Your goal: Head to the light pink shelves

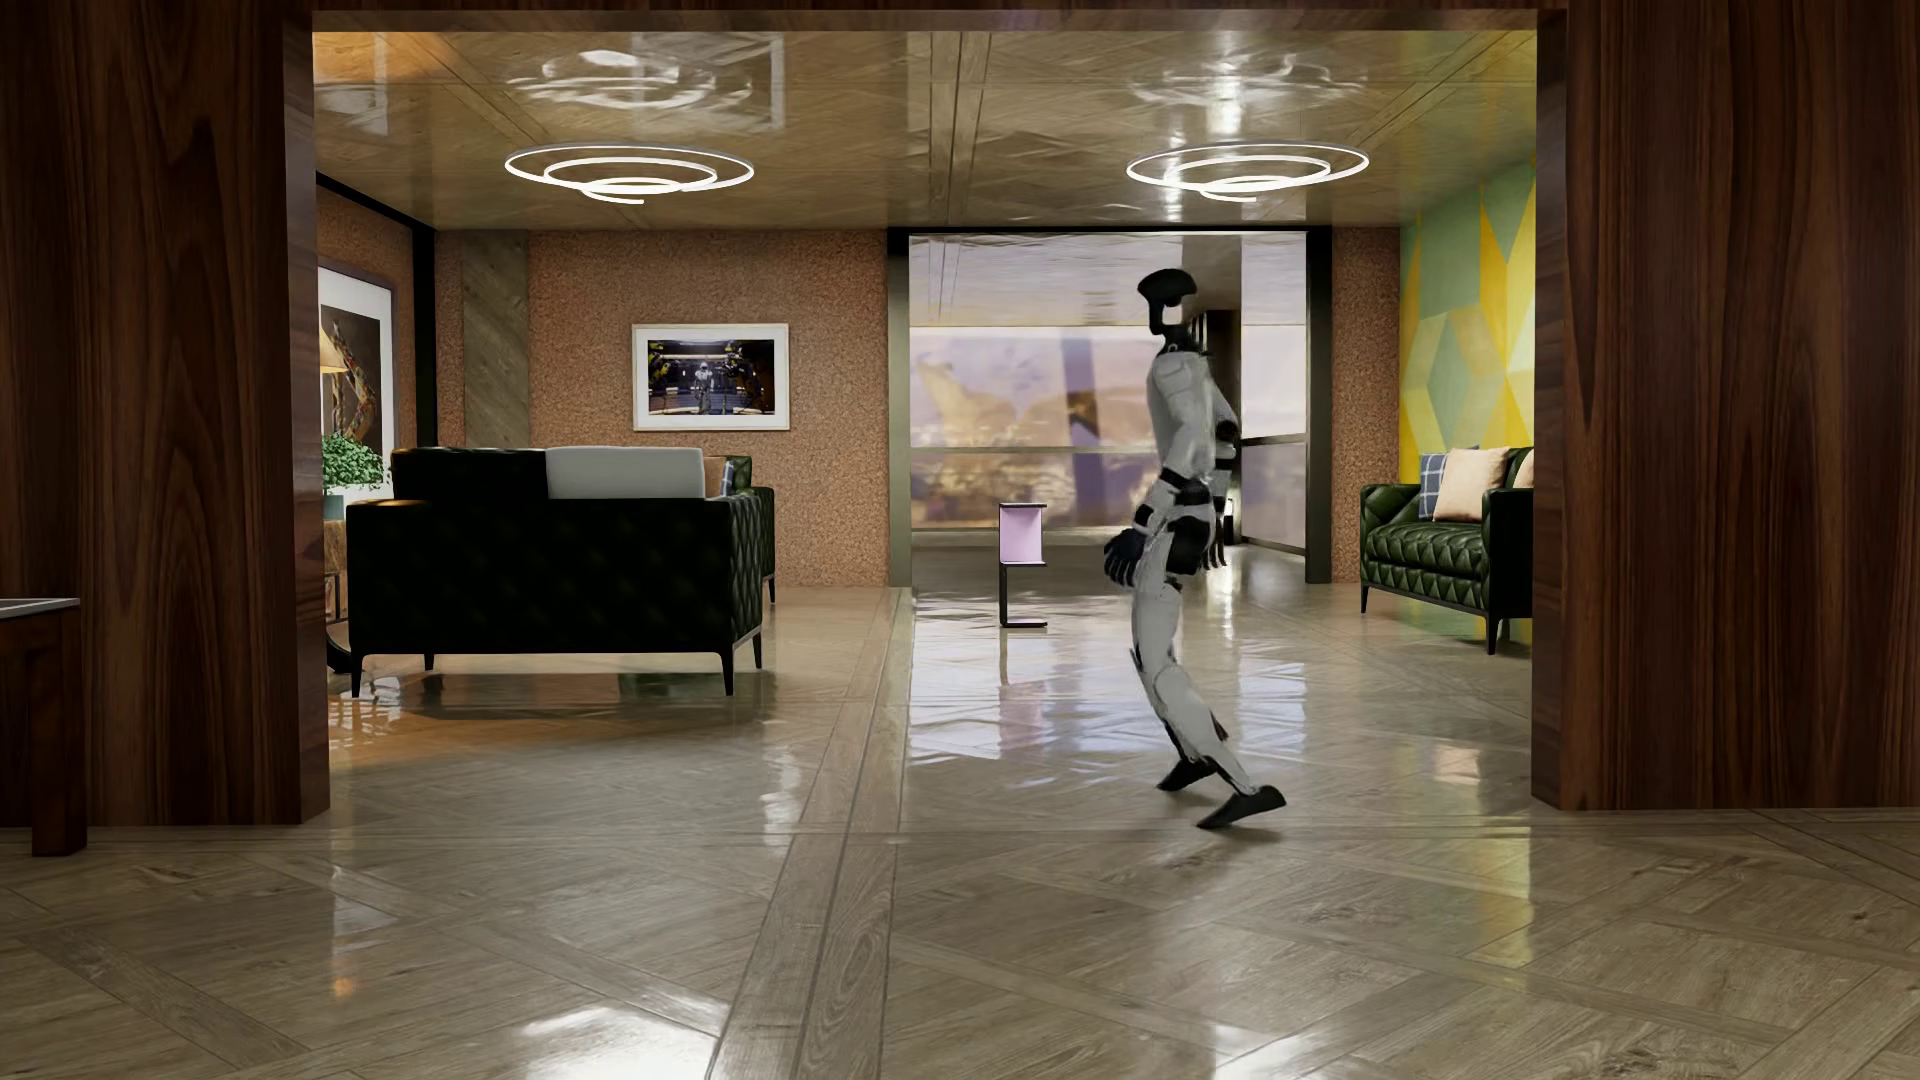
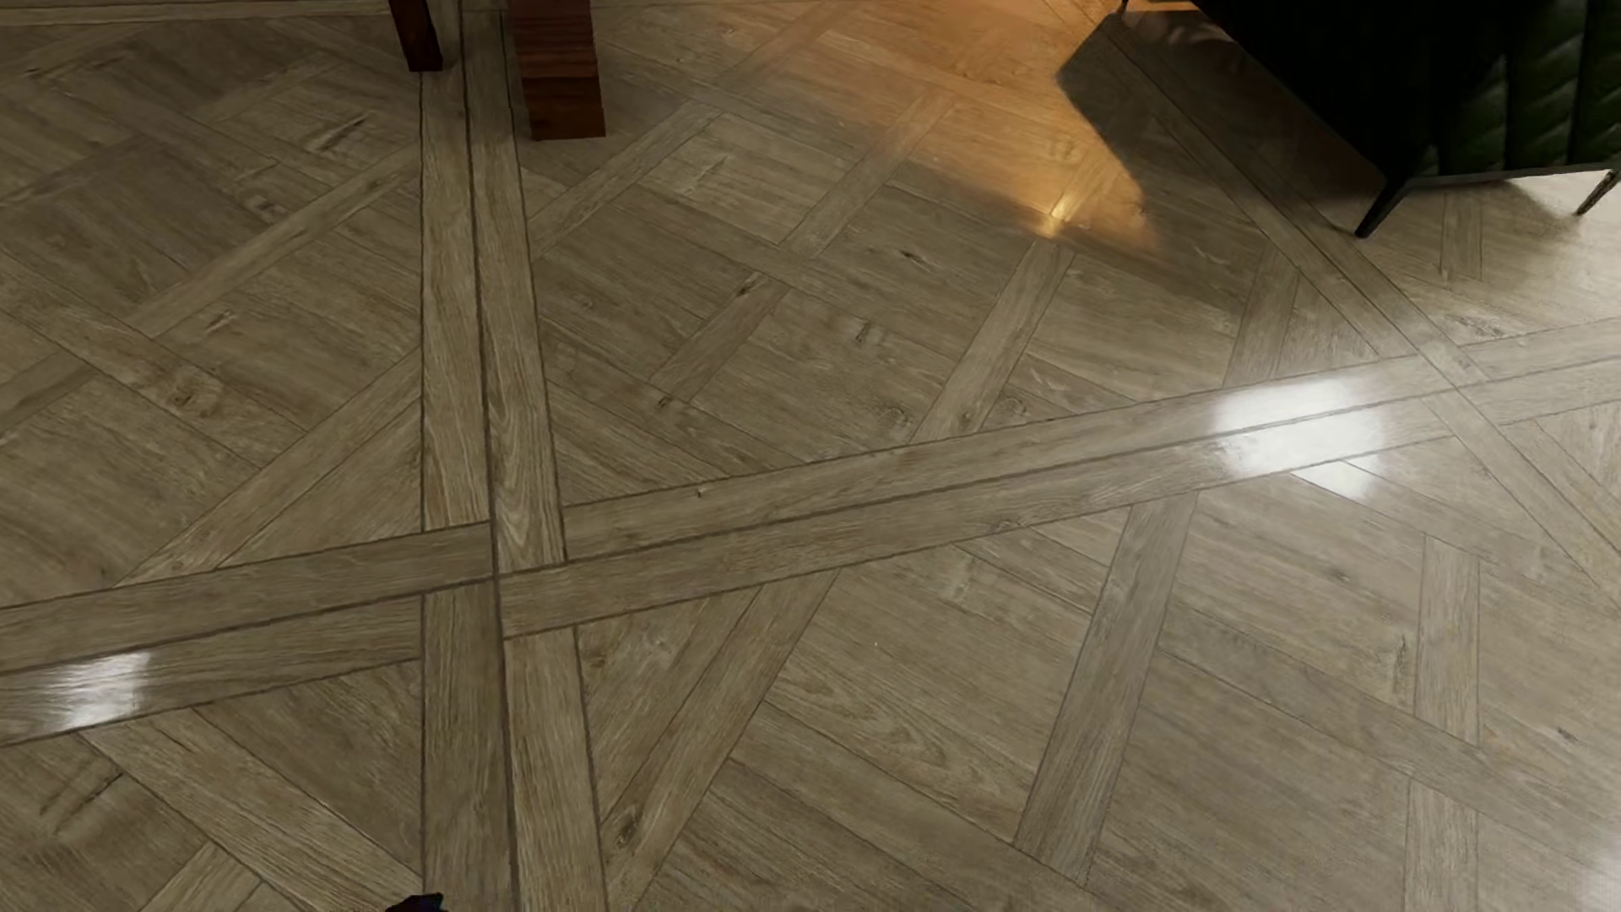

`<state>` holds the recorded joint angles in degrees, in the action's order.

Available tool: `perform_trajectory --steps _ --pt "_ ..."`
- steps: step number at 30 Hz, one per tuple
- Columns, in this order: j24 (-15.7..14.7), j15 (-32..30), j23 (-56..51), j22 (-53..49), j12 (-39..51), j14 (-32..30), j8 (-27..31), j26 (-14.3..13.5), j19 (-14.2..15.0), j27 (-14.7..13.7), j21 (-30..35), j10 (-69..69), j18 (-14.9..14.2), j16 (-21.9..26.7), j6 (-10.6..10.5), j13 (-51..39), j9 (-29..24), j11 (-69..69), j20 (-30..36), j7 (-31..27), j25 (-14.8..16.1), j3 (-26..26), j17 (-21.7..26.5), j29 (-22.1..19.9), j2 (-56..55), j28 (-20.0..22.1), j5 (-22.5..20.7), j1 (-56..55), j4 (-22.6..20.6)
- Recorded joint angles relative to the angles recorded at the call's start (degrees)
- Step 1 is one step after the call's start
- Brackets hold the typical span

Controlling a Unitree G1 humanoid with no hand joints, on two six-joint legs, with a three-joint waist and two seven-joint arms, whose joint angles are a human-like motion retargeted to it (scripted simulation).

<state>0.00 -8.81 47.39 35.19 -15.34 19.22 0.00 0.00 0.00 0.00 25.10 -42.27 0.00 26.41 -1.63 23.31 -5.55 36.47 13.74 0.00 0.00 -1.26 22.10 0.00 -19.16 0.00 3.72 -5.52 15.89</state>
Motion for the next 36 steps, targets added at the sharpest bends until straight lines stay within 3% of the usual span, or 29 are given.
perform_trajectory --steps 2,4,8,11,13,17,20,24,26,28,30,31,32,34,36 --pt "0.00 4.89 0.86 -3.95 0.72 0.80 0.00 0.00 0.00 0.00 2.45 -1.24 0.00 0.17 -0.42 1.11 -0.65 -0.27 1.59 0.00 0.00 -0.09 -0.64 0.00 -0.57 0.00 0.41 0.09 1.21" --pt "0.00 4.78 1.65 -7.18 -0.07 0.83 0.00 0.00 0.00 0.00 4.25 -0.55 0.00 -0.54 -0.69 1.65 -0.32 2.21 1.65 0.00 0.00 -0.57 -1.44 0.00 -3.70 0.00 2.07 1.80 1.00" --pt "0.00 -7.91 1.64 -7.85 -3.21 -2.34 0.00 0.00 0.00 0.00 4.40 4.46 0.00 -2.05 -1.50 3.31 0.41 10.00 1.46 0.00 0.00 -4.65 -2.62 0.00 -8.60 0.00 4.24 11.37 -0.55" --pt "0.00 -8.01 2.51 -3.02 -4.76 -6.10 0.00 0.00 0.00 0.00 3.74 -0.91 0.00 -2.56 -2.01 3.06 0.83 14.93 1.63 0.00 0.00 -7.40 -3.01 0.00 -10.95 0.00 0.58 13.08 2.19" --pt "0.00 -1.09 2.89 2.58 -5.88 -7.61 0.00 0.00 0.00 0.00 3.43 -12.15 0.00 -3.54 -2.03 0.81 0.43 15.80 1.20 0.00 0.00 -5.18 -2.38 0.00 -8.53 0.00 -3.31 8.61 3.42" --pt "0.00 14.89 -1.53 10.64 -10.30 -4.03 0.00 0.00 0.00 0.00 -2.69 -27.94 0.00 -4.54 -2.29 -6.63 -0.27 4.41 4.79 0.00 0.00 5.86 0.02 0.00 5.00 0.00 -12.69 -8.15 -5.06" --pt "0.00 28.03 -9.70 13.02 -14.03 -4.55 0.00 0.00 0.00 0.00 -5.17 -18.35 0.00 -4.19 -1.96 -11.01 -0.17 -10.19 8.91 0.00 0.00 13.94 2.35 0.00 22.89 0.00 -15.38 -22.16 -10.63" --pt "0.00 36.92 -18.26 18.00 -14.45 -9.62 0.00 0.00 0.00 0.00 -4.23 3.27 0.00 -2.22 -0.23 -17.72 -0.14 -15.14 11.02 0.00 0.00 23.00 4.91 0.00 39.45 0.00 -12.36 -34.74 -8.96" --pt "0.00 32.69 -17.64 19.97 -13.74 -7.29 0.00 0.00 0.00 0.00 -1.02 6.02 0.00 -1.25 0.30 -19.39 0.48 -14.58 11.44 0.00 0.00 27.10 5.40 0.00 44.03 0.00 -9.12 -36.80 -7.99" --pt "0.00 18.38 -12.82 22.49 -12.45 -6.69 0.00 0.00 0.00 0.00 2.72 -3.32 0.00 -0.78 2.55 -18.25 1.00 -6.50 11.91 0.00 0.00 29.19 3.75 0.00 43.90 0.00 -5.45 -37.80 -9.21" --pt "0.00 0.19 -7.82 24.33 -9.69 -3.41 0.00 0.00 0.00 0.00 7.48 -14.07 0.00 -2.08 3.39 -15.78 -0.96 12.95 12.44 0.00 0.00 25.96 2.54 0.00 37.74 0.00 -3.07 -34.06 -12.09" --pt "0.00 -3.29 -6.46 23.28 -8.14 -0.48 0.00 0.00 0.00 0.00 9.49 -14.76 0.00 -3.36 2.62 -14.31 -2.05 25.00 11.84 0.00 0.00 22.30 2.59 0.00 32.53 0.00 -2.94 -28.94 -14.15" --pt "0.00 0.18 -5.00 22.12 -6.17 1.19 0.00 0.00 0.00 0.00 11.33 -13.26 0.00 -4.53 1.98 -13.02 -2.46 36.89 12.66 0.00 0.00 17.31 2.25 0.00 26.55 0.00 -3.12 -23.42 -15.91" --pt "0.00 3.60 -1.35 12.50 -4.87 0.21 0.00 0.00 0.00 0.00 11.79 -4.69 0.00 -5.32 -0.08 -7.02 -1.44 40.15 8.78 0.00 0.00 9.02 0.45 0.00 12.83 0.00 -5.96 -10.30 -16.37" --pt "0.00 -1.57 0.94 2.68 -2.93 -1.83 0.00 0.00 0.00 0.00 12.49 5.26 0.00 -5.02 -1.32 -1.37 -1.23 24.73 5.77 0.00 0.00 0.75 0.11 0.00 2.71 0.00 -7.91 4.17 -15.71"
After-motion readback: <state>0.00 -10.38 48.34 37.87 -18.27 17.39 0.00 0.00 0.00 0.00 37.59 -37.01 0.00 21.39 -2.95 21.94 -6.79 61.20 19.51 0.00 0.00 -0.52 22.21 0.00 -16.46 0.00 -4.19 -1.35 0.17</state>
